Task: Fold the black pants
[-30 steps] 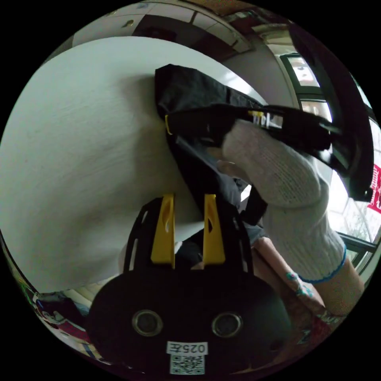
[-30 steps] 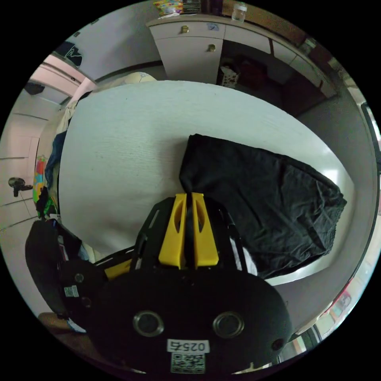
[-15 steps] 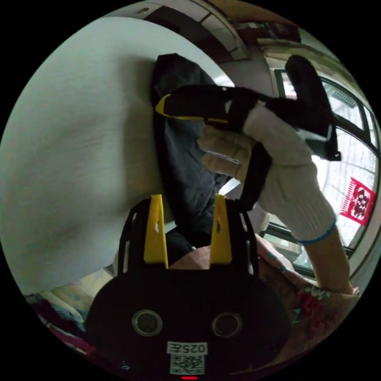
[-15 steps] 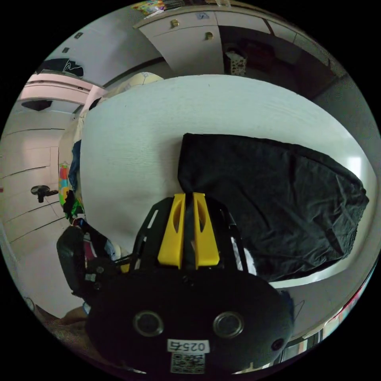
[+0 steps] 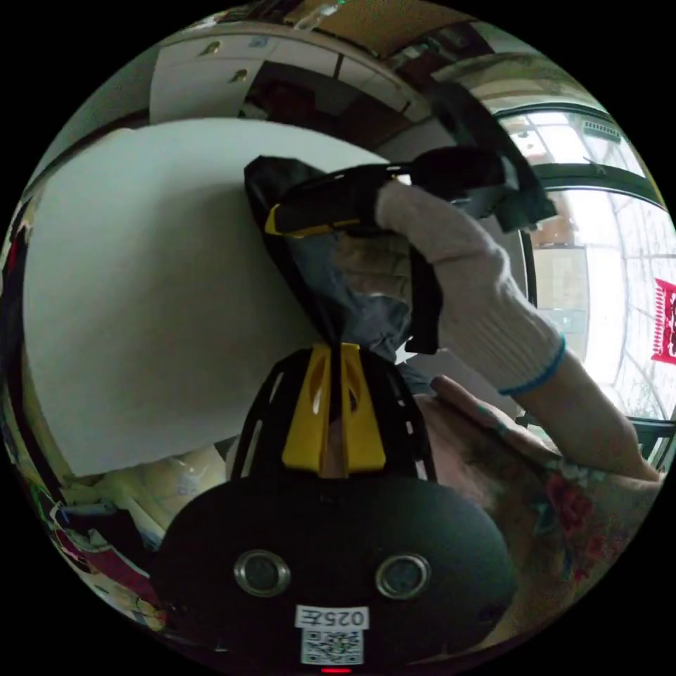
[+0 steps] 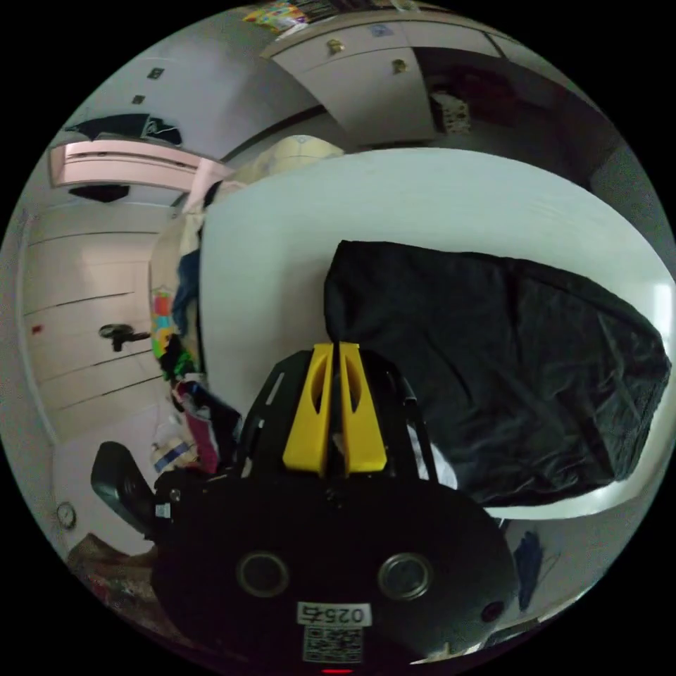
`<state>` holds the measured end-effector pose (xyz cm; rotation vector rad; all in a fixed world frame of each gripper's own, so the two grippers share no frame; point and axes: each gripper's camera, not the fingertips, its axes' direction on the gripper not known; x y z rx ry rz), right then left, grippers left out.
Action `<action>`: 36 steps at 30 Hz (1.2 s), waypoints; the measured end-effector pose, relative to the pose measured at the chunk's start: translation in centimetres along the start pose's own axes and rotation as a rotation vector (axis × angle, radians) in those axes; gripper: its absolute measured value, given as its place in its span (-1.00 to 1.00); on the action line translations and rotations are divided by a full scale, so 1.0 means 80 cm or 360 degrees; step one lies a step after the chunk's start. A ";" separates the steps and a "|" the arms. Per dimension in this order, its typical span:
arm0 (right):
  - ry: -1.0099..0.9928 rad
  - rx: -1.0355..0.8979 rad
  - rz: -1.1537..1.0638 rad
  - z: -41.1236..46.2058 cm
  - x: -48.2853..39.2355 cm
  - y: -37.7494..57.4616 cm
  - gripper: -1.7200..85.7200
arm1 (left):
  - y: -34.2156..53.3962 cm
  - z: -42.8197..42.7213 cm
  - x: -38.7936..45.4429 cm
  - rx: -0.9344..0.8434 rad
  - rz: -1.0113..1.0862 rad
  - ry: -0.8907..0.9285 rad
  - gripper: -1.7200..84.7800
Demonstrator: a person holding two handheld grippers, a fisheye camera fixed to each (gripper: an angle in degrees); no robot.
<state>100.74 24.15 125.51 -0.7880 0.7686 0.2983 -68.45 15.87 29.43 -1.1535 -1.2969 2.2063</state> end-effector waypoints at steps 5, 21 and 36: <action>-0.0499 0.0093 -0.0225 -0.087 -0.013 0.024 -0.98 | 0.032 -0.073 0.012 0.0251 0.0009 0.0078 -0.99; -0.0182 0.0321 -0.0056 -0.262 0.292 0.147 -0.98 | -0.123 0.222 0.223 -0.0220 0.0312 -0.0154 -0.99; -0.0015 0.0499 -0.0247 -0.324 0.311 0.205 -0.98 | -0.141 0.346 0.254 -0.0165 0.0243 -0.0270 -0.98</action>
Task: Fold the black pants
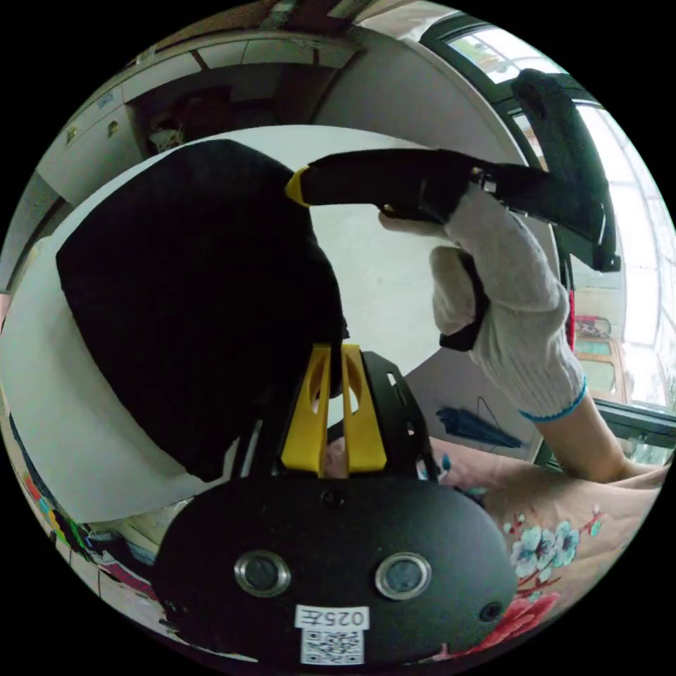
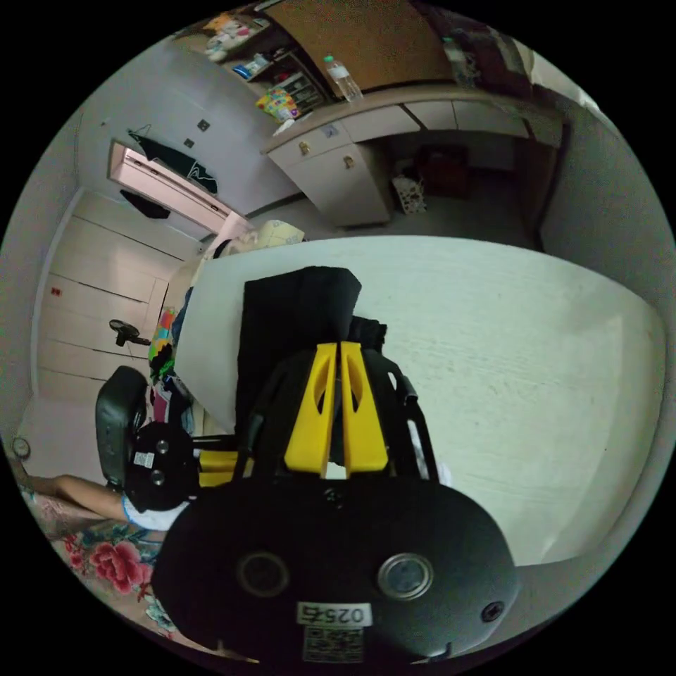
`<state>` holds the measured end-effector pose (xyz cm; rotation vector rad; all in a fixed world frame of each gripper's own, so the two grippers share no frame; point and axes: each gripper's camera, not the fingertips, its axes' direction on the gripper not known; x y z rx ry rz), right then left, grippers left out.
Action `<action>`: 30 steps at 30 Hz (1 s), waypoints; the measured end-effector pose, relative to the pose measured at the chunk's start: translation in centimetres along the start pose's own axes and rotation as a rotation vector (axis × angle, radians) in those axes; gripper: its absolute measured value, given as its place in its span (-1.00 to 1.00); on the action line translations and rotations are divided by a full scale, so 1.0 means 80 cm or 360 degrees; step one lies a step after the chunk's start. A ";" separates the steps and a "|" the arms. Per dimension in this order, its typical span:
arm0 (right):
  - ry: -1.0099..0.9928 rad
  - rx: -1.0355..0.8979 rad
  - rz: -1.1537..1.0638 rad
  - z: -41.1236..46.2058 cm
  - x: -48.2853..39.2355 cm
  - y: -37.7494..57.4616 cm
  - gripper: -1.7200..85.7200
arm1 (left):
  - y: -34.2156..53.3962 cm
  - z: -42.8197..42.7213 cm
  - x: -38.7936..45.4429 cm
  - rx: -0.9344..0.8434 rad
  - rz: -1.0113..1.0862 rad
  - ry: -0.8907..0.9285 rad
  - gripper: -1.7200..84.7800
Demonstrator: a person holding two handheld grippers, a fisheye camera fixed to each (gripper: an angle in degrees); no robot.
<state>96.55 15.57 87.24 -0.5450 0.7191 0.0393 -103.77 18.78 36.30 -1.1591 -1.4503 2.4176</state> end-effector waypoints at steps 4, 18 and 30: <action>0.0106 -0.0143 0.0040 0.036 0.028 0.001 -0.98 | -0.026 0.050 -0.012 -0.0133 -0.0056 0.0034 -0.98; 0.0045 -0.0201 0.0067 0.045 0.035 0.015 -0.98 | -0.030 0.098 -0.042 -0.0224 -0.0036 0.0261 -0.95; 0.0670 -0.0089 -0.0291 0.053 -0.045 0.040 -0.85 | 0.016 0.108 -0.011 -0.0143 0.0330 -0.0043 -0.88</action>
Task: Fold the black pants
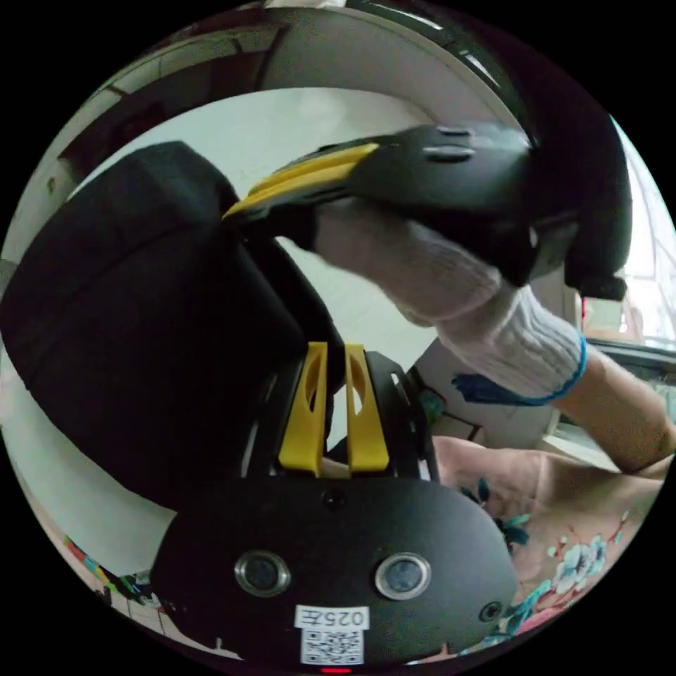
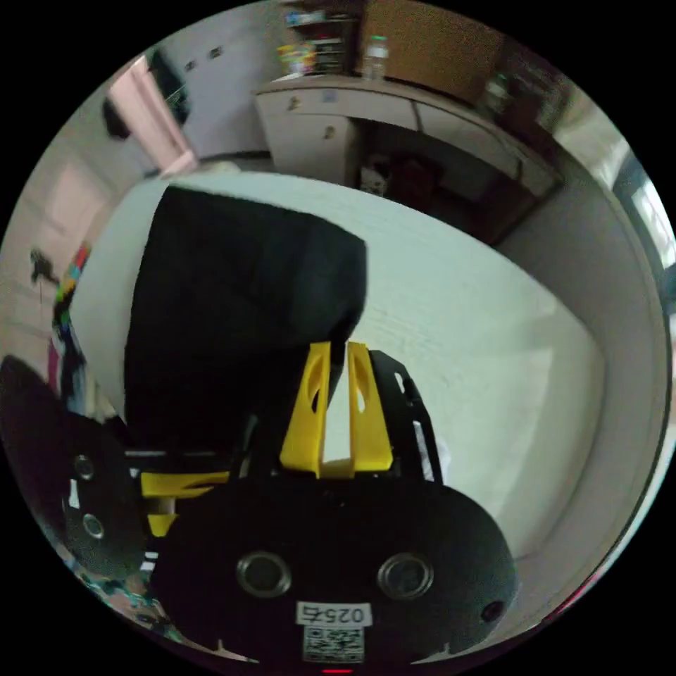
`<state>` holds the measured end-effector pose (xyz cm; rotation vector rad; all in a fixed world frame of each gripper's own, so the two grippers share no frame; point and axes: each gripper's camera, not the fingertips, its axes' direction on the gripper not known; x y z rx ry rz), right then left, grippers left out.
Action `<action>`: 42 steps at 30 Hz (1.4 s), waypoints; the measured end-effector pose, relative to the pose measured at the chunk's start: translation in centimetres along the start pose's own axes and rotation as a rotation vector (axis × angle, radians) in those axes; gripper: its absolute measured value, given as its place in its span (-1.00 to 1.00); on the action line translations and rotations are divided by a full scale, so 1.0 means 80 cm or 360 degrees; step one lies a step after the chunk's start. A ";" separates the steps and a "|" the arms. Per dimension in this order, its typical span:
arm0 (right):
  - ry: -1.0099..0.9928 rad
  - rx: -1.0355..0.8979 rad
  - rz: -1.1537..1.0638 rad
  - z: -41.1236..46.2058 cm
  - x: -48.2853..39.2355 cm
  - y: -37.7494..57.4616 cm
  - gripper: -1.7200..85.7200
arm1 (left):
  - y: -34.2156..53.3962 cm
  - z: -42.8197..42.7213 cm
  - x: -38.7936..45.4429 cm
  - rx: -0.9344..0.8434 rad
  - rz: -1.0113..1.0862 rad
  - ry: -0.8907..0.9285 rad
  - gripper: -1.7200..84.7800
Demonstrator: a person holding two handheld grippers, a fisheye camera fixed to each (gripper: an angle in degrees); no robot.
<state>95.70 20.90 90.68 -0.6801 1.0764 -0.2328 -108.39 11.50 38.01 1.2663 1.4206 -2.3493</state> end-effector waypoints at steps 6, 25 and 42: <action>-0.0545 -0.0057 0.0765 -0.007 0.103 0.027 -0.69 | 0.034 -0.042 -0.054 0.0061 -0.0090 0.0563 -0.80; -0.0429 -0.0050 -0.0227 0.050 -0.183 -0.121 -0.87 | 0.198 -0.037 -0.051 0.0107 0.0019 -0.0501 -0.70; -0.0607 0.0128 0.0389 0.001 0.005 0.040 -0.83 | 0.225 -0.154 -0.020 0.0467 -0.0025 -0.0173 -0.71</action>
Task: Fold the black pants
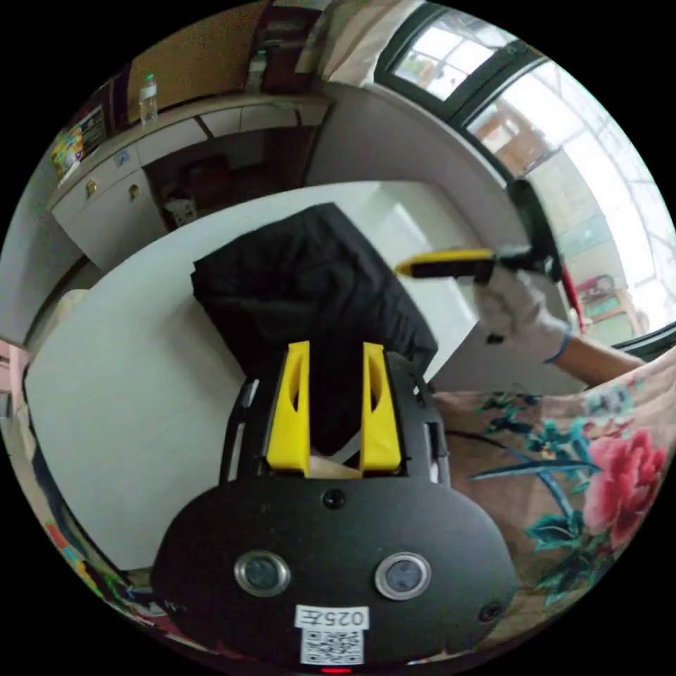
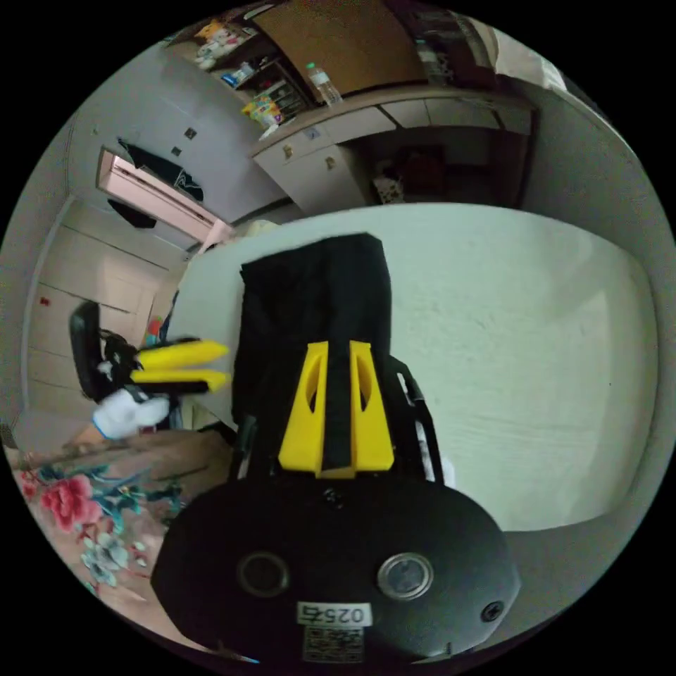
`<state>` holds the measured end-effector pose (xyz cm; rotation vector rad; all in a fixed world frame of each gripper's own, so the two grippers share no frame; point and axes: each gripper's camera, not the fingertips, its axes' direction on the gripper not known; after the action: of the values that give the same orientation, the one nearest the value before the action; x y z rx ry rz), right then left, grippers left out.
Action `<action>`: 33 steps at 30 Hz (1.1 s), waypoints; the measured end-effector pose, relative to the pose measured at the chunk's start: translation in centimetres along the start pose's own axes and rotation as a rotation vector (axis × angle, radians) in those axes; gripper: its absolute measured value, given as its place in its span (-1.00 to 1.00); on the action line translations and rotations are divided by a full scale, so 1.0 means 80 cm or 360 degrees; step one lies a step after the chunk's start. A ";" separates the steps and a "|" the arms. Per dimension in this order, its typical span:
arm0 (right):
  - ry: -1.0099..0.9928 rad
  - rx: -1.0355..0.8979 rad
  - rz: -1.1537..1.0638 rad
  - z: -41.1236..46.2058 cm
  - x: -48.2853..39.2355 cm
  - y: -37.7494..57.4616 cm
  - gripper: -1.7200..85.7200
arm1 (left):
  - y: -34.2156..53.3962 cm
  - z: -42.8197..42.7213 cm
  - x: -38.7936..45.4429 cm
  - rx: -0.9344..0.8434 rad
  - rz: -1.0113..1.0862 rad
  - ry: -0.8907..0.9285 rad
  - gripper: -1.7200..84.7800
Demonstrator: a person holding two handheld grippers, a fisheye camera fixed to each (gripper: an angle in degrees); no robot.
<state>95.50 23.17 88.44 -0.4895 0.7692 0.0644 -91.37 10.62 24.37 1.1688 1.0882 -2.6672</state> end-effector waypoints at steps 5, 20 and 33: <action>0.0349 -0.0103 -0.0108 0.069 0.028 0.029 -0.96 | -0.045 0.031 -0.003 -0.0155 0.0056 0.0032 -0.78; -0.0402 -0.0017 0.0271 0.039 0.157 -0.008 -0.57 | 0.033 -0.103 -0.112 0.0078 -0.0757 0.0347 -0.62; -0.0295 -0.0214 -0.0106 0.159 0.185 -0.056 -0.74 | 0.003 -0.126 -0.066 0.0030 -0.0800 0.0229 -0.77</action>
<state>115.52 23.08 87.94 -0.6271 0.5685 0.0986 -81.12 15.36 22.90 1.2452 1.5676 -2.9879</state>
